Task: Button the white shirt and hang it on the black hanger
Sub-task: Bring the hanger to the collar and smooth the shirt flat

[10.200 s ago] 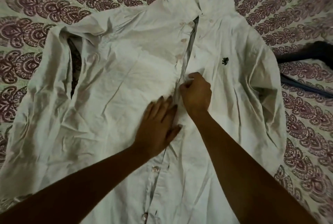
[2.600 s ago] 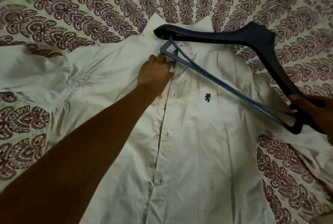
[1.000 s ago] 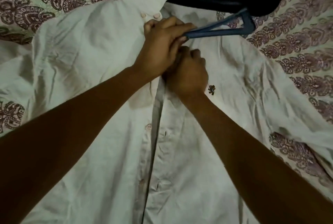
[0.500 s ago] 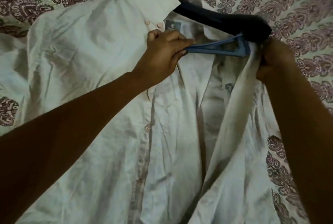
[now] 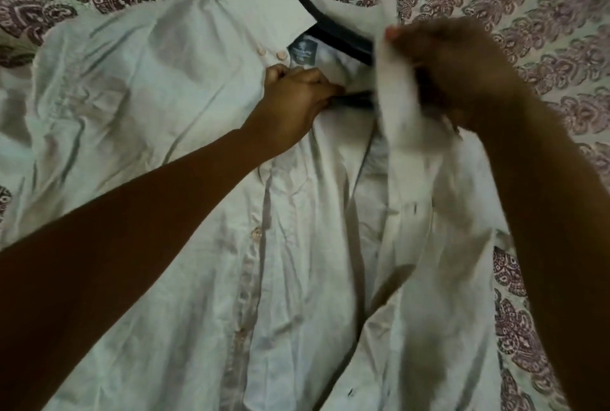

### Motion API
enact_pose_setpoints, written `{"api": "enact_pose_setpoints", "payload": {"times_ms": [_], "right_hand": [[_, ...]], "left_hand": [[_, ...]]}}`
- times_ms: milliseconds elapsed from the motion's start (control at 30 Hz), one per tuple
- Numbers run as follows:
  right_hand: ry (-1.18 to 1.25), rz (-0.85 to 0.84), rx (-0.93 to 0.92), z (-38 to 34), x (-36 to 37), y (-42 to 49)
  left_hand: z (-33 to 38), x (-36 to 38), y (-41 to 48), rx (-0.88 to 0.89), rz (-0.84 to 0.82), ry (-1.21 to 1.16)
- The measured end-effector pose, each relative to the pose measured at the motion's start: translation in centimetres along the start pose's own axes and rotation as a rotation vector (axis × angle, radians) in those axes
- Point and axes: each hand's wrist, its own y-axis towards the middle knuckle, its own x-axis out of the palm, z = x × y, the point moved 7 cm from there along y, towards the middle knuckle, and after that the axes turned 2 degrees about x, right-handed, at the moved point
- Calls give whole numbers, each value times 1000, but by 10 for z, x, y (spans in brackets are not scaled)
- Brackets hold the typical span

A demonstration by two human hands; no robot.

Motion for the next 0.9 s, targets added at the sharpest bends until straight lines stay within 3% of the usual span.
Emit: {"api": "enact_pose_setpoints", "payload": {"times_ms": [67, 100, 167, 233, 300, 333, 367, 500, 600, 667, 767, 900], "right_hand": [[-136, -155, 96, 15, 26, -7], [-202, -156, 87, 20, 33, -11], [-394, 62, -65, 19, 20, -8], [-562, 421, -224, 11, -17, -11], [-620, 695, -255, 11, -56, -17], [-660, 744, -244, 19, -71, -15], [-740, 718, -206, 27, -77, -10], [-1192, 336, -177, 50, -29, 5], [-1269, 353, -376, 49, 15, -8], [-1224, 408, -471, 53, 34, -15], [-986, 381, -446, 54, 50, -15], [-652, 188, -454, 40, 71, -18]], "left_hand": [[-2, 5, 10, -88, -61, 19], [-3, 8, 13, -108, -90, 32], [-3, 12, 14, -92, -108, 52], [-5, 12, 12, -60, -88, 62], [-7, 12, 12, -54, -73, 75], [-7, 12, 12, -54, -66, 82], [-7, 13, 12, -55, -55, 77], [-4, 10, 9, -3, 28, 29], [-7, 2, 7, -37, 151, -178], [-13, -3, 9, -189, 212, -451], [-15, -1, 17, -348, 212, -687], [-33, -9, 16, -497, 351, -622]]}}
